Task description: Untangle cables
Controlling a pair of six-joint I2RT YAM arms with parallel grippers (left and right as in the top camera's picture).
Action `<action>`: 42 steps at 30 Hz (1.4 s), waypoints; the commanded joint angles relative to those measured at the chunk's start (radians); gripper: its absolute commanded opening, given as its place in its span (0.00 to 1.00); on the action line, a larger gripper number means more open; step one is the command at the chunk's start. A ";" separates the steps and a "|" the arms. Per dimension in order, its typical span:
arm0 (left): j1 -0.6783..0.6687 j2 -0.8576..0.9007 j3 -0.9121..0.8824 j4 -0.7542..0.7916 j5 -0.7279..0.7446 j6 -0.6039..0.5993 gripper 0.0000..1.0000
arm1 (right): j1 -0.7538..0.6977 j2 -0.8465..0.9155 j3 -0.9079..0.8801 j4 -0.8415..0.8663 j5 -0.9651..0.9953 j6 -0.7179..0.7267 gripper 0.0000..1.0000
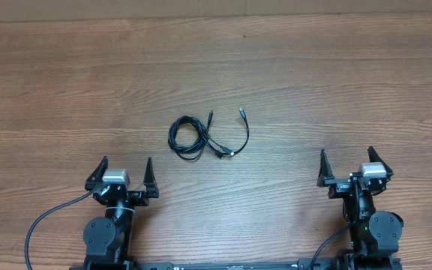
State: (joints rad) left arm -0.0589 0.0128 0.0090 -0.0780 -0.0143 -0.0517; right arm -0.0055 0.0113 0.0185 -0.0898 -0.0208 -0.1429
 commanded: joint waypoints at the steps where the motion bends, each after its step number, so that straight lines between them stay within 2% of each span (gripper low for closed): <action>1: -0.007 -0.008 -0.004 0.000 0.008 0.011 0.99 | 0.005 -0.008 -0.011 0.005 0.009 -0.005 1.00; 16: -0.007 -0.008 -0.004 0.001 0.008 0.011 1.00 | 0.005 -0.008 -0.011 0.005 0.009 -0.005 1.00; 21: -0.007 -0.008 0.012 -0.018 0.116 0.037 0.99 | 0.005 -0.008 -0.011 0.005 0.009 -0.005 1.00; 28: -0.007 0.018 0.201 -0.288 0.115 0.029 1.00 | 0.005 -0.008 -0.011 0.005 0.008 -0.005 1.00; 32: -0.007 0.090 0.311 -0.355 0.116 0.023 1.00 | 0.005 -0.008 -0.011 0.005 0.009 -0.005 1.00; 38: -0.007 0.294 0.515 -0.451 0.117 0.001 1.00 | 0.005 -0.008 -0.011 0.005 0.009 -0.005 1.00; 42: -0.007 0.466 0.692 -0.569 0.141 -0.027 1.00 | 0.005 -0.008 -0.011 0.005 0.009 -0.005 1.00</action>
State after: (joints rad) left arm -0.0589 0.3832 0.5812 -0.6075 0.0914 -0.0536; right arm -0.0055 0.0109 0.0185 -0.0902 -0.0193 -0.1432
